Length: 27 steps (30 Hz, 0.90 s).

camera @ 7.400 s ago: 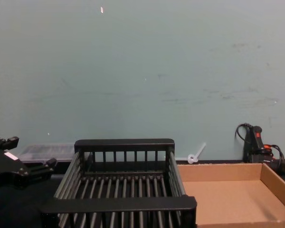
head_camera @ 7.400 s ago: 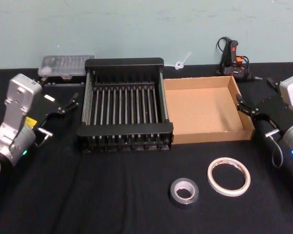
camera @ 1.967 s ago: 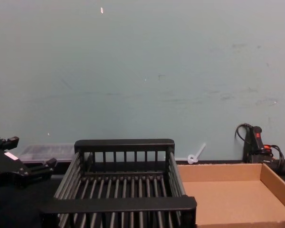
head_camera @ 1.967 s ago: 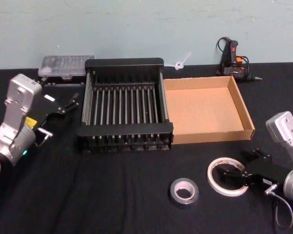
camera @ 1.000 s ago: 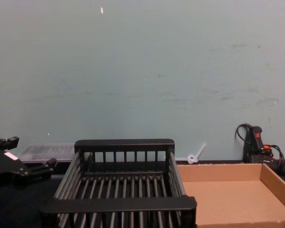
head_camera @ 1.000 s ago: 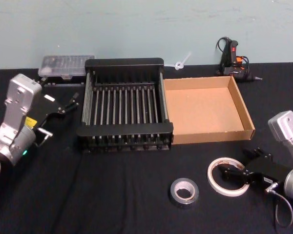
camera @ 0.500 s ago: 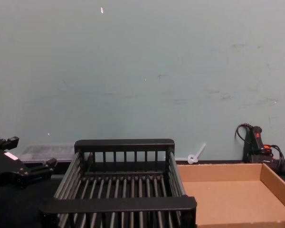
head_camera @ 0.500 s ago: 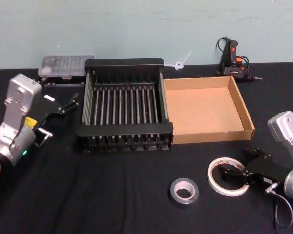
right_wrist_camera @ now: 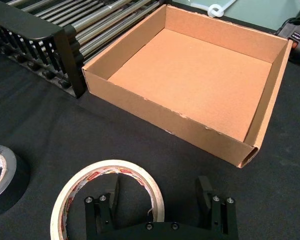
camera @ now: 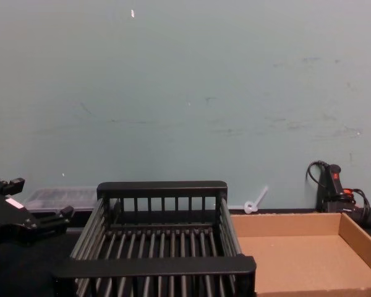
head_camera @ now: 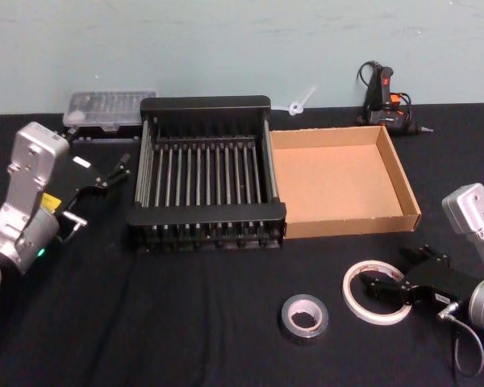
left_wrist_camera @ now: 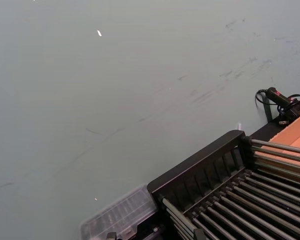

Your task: Pick up the white tape and place it into the black box , Pick up the silver tape and place it into the brown box.

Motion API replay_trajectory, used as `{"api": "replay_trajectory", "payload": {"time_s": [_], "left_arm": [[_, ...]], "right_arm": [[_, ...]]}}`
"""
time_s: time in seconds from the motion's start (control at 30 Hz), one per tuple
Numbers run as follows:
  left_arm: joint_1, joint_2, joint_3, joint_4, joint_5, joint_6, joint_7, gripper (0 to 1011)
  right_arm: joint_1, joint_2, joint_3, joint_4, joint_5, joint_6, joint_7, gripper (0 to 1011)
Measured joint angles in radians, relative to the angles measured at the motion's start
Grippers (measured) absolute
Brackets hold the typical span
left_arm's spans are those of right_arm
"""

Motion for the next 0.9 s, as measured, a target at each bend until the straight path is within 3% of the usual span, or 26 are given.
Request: {"api": "replay_trajectory", "payload": {"time_s": [0.27,0.7,0.9], "left_arm": [[0.0,0.0,0.0,0.0,0.0,0.0,0.0,1002],[0.0,0.0,0.0,0.0,0.0,0.0,0.0,1001],[0.0,0.0,0.0,0.0,0.0,0.0,0.0,1001]], "right_arm": [[0.0,0.0,0.0,-0.001,0.0,0.0,0.0,978],[0.0,0.0,0.0,-0.001,0.0,0.0,0.0,650],[0.0,0.0,0.0,-0.001,0.0,0.0,0.0,420]]}}
